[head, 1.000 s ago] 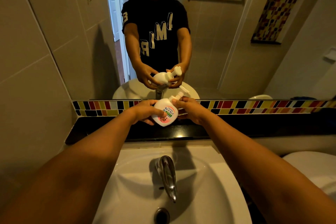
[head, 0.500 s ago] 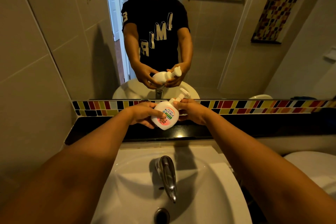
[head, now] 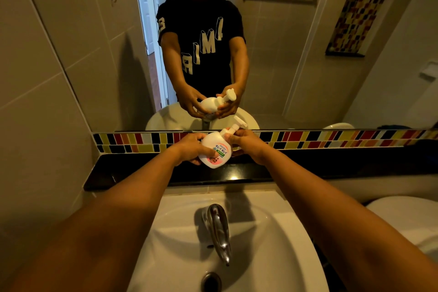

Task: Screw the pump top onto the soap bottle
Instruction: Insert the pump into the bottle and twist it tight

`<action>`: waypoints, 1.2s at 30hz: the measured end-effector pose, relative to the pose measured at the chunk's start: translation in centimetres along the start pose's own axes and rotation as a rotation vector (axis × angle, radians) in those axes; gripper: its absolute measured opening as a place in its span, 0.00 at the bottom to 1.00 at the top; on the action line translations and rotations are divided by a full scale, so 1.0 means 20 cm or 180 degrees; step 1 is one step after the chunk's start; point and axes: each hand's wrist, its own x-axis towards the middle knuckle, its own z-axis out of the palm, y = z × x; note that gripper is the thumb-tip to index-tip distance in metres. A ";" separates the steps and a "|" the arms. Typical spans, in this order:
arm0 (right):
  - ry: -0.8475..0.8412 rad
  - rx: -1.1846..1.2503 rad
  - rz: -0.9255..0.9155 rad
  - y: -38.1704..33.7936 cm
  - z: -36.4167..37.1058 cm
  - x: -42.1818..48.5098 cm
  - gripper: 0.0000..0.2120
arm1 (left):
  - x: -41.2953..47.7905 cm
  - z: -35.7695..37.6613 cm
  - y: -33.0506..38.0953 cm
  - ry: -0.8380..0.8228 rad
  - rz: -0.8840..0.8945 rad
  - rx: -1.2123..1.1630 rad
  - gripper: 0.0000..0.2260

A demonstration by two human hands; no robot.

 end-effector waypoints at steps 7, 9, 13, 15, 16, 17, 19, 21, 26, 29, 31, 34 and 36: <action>0.0313 0.0072 -0.0086 0.01 0.03 0.03 0.16 | 0.02 0.07 0.01 0.0425 0.0120 0.0145 0.29; 0.0395 0.0150 -0.0108 0.01 0.03 0.03 0.16 | 0.02 0.09 0.01 0.0522 0.0135 0.0156 0.28; 0.0464 0.0201 -0.0183 0.01 0.04 0.03 0.14 | 0.02 0.12 0.01 0.0694 0.0108 0.0185 0.28; 0.0491 0.0225 -0.0198 0.01 0.04 0.04 0.13 | 0.02 0.13 0.00 0.0809 0.0094 0.0237 0.29; 0.0503 0.0223 -0.0197 0.02 0.05 0.04 0.12 | 0.03 0.13 0.00 0.0858 0.0093 0.0274 0.30; 0.0519 0.0218 -0.0194 0.02 0.05 0.05 0.13 | 0.03 0.14 0.00 0.0899 0.0098 0.0314 0.31; 0.0559 0.0212 -0.0188 0.02 0.05 0.05 0.14 | 0.02 0.16 0.00 0.0999 0.0121 0.0422 0.32; 0.0585 0.0191 -0.0174 0.02 0.06 0.05 0.17 | 0.02 0.17 0.00 0.1096 0.0137 0.0487 0.32; 0.0524 -0.0022 -0.0110 0.01 0.05 0.06 0.17 | 0.00 0.18 -0.01 0.1004 0.0110 0.0385 0.31; 0.0361 -0.0164 -0.0080 0.02 0.04 0.05 0.16 | -0.01 0.16 -0.02 0.0771 0.0009 0.0211 0.30; 0.0242 -0.0244 -0.0076 0.03 0.03 0.04 0.17 | -0.02 0.15 -0.03 0.0632 -0.0063 0.0067 0.30; 0.0080 -0.0082 -0.0066 0.02 0.00 0.02 0.17 | -0.02 0.13 -0.05 0.0484 -0.0061 -0.0121 0.27; 0.0018 0.0146 -0.0173 0.01 -0.02 0.00 0.17 | -0.02 0.11 -0.05 0.0421 -0.0034 -0.0209 0.25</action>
